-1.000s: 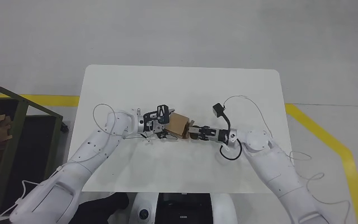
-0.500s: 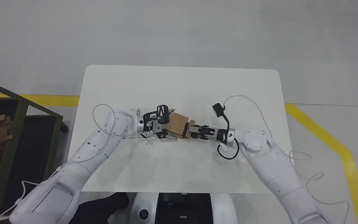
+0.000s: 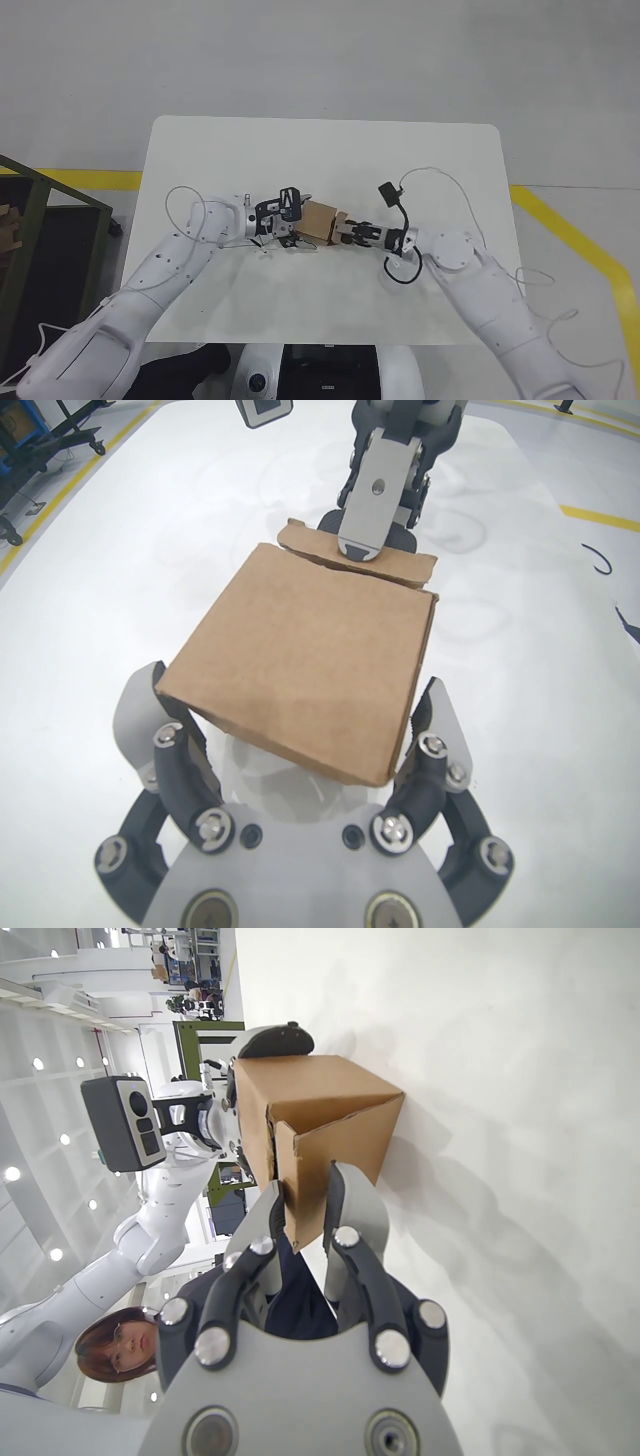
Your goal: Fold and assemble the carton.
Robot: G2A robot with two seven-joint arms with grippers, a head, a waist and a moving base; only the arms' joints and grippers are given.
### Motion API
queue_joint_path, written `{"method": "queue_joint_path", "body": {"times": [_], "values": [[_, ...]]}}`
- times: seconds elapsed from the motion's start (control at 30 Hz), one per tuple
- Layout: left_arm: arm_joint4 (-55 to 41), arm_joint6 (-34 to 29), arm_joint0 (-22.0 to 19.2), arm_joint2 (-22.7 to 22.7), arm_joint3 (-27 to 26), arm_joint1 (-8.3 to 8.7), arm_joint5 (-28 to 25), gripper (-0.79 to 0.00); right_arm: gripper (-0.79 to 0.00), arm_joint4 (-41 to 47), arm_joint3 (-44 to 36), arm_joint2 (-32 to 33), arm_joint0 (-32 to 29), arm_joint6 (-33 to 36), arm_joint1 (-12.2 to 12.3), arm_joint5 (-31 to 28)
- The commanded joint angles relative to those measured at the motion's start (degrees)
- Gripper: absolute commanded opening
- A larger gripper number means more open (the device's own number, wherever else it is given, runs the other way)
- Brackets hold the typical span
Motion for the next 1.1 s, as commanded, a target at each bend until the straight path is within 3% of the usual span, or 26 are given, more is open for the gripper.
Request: {"method": "queue_joint_path", "body": {"times": [0.0, 1.07], "values": [[-0.1, 0.1, 0.0, 0.0, 0.0, 0.01, 0.0, 0.000, -0.646, -0.5, -0.6, 0.1, -0.1, -0.2, 0.0, 0.6], [1.2, 2.6, 0.5, -0.3, -0.1, 0.41, -0.1, 0.000, -0.650, -6.2, -7.1, -2.3, -0.3, -3.6, -0.4, 7.7]]}}
